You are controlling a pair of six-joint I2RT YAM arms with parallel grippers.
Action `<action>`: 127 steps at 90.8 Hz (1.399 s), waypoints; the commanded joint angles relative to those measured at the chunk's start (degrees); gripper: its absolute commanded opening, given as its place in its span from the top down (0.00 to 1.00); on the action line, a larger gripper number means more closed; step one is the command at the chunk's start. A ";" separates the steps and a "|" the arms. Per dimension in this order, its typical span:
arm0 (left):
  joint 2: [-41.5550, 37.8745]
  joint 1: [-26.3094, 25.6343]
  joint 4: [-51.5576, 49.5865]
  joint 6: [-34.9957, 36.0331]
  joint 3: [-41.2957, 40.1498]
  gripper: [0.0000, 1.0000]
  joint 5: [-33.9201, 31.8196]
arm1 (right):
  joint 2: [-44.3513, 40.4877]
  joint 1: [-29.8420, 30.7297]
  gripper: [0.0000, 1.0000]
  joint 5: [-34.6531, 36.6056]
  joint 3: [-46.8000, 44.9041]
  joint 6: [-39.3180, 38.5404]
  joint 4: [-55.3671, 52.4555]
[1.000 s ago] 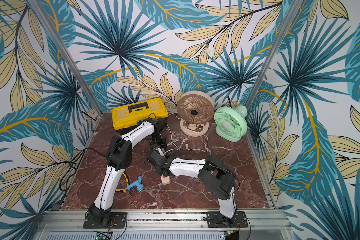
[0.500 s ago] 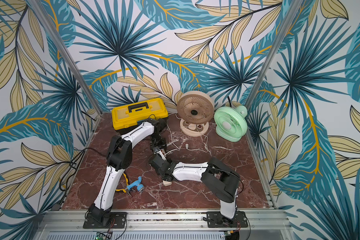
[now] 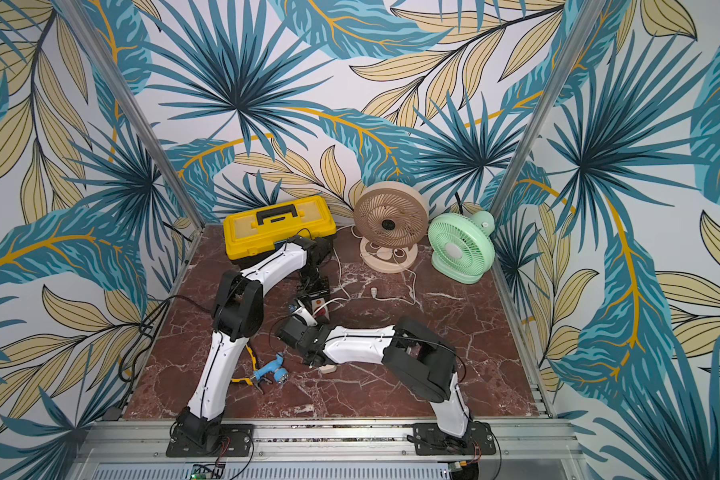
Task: Unplug the desk fan from the power strip
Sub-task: Remove the plug from the socket.
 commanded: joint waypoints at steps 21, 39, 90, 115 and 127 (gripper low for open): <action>8.76 1.45 2.05 1.58 -5.18 1.00 -10.37 | -4.55 0.35 1.00 6.59 0.46 -3.09 4.43; 8.77 1.43 2.01 1.66 -5.05 1.00 -10.26 | -11.50 -4.52 1.00 -3.21 -4.14 4.81 4.87; 7.61 1.83 4.56 1.89 -6.92 0.95 -8.31 | -22.91 -21.06 1.00 -24.90 -11.56 15.72 4.14; 3.33 1.99 7.19 2.87 -8.81 0.47 -8.28 | -17.94 -27.31 1.00 -33.11 -8.02 16.20 3.17; -0.09 1.97 7.68 3.60 -9.87 0.20 -9.73 | -11.46 -29.48 1.00 -36.97 -1.14 15.06 0.60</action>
